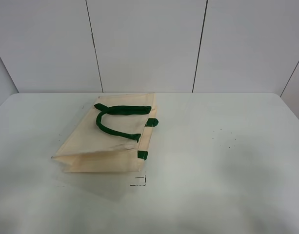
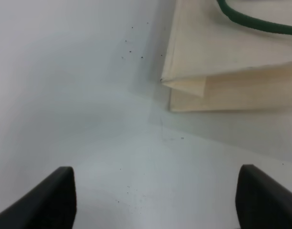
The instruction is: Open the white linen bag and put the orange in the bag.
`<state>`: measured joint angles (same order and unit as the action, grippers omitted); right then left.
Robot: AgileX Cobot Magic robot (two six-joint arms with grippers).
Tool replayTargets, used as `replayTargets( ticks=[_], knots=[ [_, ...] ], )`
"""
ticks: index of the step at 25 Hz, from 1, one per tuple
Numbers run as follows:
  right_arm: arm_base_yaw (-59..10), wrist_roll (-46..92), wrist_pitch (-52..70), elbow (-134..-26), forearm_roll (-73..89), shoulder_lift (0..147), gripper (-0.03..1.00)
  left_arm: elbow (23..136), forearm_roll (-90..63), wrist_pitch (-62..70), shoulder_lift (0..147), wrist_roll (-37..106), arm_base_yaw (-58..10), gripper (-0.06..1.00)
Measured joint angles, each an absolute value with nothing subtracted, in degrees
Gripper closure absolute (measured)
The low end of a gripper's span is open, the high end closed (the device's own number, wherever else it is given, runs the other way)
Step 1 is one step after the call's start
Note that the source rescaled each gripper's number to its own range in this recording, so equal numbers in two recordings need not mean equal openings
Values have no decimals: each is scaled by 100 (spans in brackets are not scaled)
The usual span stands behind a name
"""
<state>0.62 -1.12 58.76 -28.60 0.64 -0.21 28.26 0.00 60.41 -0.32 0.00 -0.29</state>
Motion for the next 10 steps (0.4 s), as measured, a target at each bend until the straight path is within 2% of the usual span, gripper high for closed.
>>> replayTargets(
  ticks=[10],
  knots=[
    [62,-112,5876,-2860,64,-21,-1,2826,0,6041,-32,0,-29,12]
  ],
)
